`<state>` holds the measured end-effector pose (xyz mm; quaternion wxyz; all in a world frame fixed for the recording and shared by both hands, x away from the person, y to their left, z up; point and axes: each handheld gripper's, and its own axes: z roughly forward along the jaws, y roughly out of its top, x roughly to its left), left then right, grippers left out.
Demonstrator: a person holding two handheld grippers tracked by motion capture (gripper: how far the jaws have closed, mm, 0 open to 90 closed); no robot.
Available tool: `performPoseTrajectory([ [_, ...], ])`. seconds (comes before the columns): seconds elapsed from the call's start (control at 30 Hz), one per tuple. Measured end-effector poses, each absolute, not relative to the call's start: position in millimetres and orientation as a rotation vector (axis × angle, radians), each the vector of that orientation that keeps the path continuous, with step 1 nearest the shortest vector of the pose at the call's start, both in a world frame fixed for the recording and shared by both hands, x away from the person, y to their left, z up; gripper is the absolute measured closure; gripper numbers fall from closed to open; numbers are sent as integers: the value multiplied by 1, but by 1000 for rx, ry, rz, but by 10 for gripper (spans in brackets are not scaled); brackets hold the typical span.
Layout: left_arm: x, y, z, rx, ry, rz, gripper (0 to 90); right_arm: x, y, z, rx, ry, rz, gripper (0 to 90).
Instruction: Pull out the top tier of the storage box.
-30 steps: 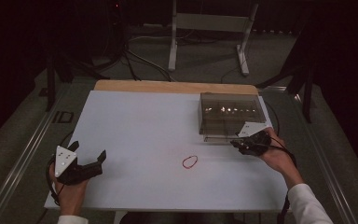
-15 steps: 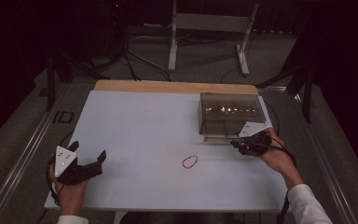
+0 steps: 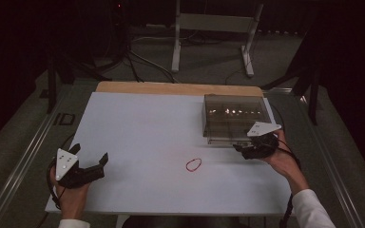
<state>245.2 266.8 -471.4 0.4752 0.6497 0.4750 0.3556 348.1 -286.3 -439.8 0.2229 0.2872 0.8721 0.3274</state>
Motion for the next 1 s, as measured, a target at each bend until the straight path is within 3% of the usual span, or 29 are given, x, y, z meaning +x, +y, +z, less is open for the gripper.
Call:
performPoseTrajectory([
  [0.27, 246, 265, -472, 1593, 1160, 869, 16, 342, -294, -438, 984, 2249, 1101, 43],
  [0.37, 246, 265, -472, 1594, 1159, 869, 16, 337, -299, -437, 1033, 2187, 1189, 0],
  [1.0, 247, 264, -474, 1606, 1169, 879, 16, 305, -315, -451, 1054, 1872, 1407, 0],
])
